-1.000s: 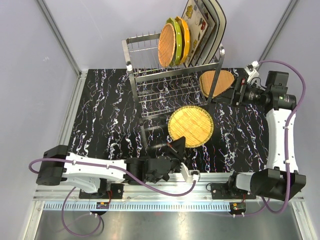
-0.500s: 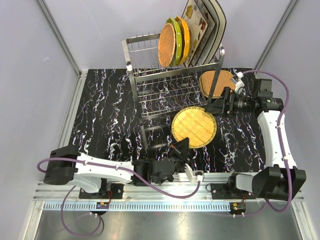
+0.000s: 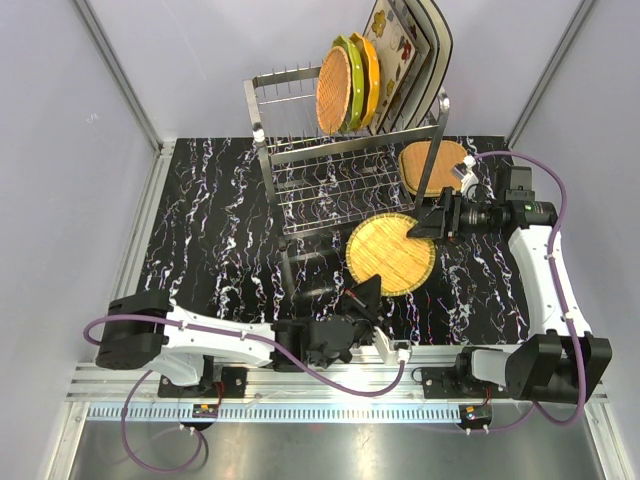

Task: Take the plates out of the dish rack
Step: Pass the plate from the left arm to the right

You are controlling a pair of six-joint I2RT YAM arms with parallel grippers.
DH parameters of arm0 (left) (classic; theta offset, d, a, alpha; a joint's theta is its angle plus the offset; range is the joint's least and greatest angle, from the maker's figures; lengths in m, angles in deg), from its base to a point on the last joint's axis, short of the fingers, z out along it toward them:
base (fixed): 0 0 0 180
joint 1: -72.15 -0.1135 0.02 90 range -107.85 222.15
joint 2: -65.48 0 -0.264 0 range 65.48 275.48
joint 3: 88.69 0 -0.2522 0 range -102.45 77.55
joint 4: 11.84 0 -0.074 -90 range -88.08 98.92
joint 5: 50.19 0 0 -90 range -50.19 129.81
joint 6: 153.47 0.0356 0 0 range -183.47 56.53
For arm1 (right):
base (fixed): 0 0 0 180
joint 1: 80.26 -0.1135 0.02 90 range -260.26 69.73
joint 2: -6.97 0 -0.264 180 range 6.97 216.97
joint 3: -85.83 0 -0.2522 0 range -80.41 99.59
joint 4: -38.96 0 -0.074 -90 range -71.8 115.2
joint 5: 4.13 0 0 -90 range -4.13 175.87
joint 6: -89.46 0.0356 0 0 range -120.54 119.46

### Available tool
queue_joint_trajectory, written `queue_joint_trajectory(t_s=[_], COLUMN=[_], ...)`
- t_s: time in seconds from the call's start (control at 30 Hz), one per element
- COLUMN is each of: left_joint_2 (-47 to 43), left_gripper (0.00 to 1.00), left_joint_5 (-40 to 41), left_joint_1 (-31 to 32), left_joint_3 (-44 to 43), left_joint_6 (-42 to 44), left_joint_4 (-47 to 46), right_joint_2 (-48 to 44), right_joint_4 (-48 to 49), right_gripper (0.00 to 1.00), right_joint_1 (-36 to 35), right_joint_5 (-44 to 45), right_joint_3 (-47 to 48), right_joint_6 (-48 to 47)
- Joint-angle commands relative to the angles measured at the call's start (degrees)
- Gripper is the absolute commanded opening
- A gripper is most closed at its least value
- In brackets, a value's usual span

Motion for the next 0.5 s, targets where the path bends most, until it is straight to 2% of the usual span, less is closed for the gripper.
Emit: queue_joint_trajectory(t_s=[0.0, 0.2, 0.47], left_joint_2=[0.0, 0.6, 1.0], left_gripper=[0.0, 0.0, 0.0], left_joint_5=[0.1, -0.2, -0.4], left_joint_1=[-0.1, -0.4, -0.9], left_joint_3=[-0.9, -1.0, -0.9], left_joint_6=[-0.3, -0.9, -1.4], left_joint_4=[-6.5, -6.8, -7.4], right_joint_2=[-1.5, -1.2, -1.0], right_joint_4=[0.4, 0.9, 2.3], right_gripper=[0.57, 0.42, 0.34], right_joint_1=[-0.7, -1.0, -1.4], right_joint_5=[-1.6, -2.1, -2.8], right_joint_3=[0.2, -0.4, -1.7], right_joint_6=[0.1, 0.8, 2.1])
